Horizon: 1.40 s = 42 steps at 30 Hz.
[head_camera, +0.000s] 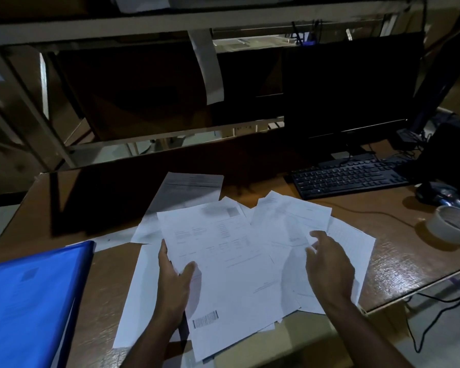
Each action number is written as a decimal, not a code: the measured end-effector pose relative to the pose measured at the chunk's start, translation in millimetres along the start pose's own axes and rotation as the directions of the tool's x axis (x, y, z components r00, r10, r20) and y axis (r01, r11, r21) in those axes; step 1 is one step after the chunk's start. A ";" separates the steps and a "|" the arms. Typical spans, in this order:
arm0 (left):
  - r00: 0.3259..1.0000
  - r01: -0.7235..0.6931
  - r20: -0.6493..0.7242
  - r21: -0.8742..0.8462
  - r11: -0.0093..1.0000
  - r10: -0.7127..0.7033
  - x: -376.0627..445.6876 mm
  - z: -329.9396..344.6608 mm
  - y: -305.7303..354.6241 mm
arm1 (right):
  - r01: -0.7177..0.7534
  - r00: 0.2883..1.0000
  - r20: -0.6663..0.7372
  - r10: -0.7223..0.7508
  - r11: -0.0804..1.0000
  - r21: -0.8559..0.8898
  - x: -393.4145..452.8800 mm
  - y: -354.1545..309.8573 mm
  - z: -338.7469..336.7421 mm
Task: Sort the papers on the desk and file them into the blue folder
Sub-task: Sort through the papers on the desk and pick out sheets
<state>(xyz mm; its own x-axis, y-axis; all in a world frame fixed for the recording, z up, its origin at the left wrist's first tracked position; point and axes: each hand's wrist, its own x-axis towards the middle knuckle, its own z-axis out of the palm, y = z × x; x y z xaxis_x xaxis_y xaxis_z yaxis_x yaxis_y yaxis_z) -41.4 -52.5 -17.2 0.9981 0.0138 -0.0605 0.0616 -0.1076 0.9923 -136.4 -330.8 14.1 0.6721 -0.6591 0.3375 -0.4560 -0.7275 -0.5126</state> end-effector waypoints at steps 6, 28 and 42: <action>0.996 -0.078 -0.034 0.075 0.994 0.081 -4.2 1.4 6.2 | -0.112 0.955 -0.206 0.213 0.904 0.413 28.4 -4.4 -15.6; 0.979 -0.104 0.189 0.117 0.988 0.081 -10.0 -3.4 10.8 | 0.089 0.574 0.745 -0.341 0.930 0.357 -47.2 -106.3 8.8; 0.949 -0.072 0.311 0.063 0.995 0.049 -3.9 -16.9 17.2 | 0.296 0.865 0.308 -0.397 0.897 0.327 56.5 -111.3 23.5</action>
<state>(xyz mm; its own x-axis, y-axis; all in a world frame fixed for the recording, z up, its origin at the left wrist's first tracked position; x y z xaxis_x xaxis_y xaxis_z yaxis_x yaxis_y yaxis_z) -44.3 -37.6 2.0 0.9525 -0.3016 -0.0428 -0.0098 -0.1707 0.9853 -34.0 -282.5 71.7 0.9417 -0.2223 0.2525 -0.0195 -0.7854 -0.6187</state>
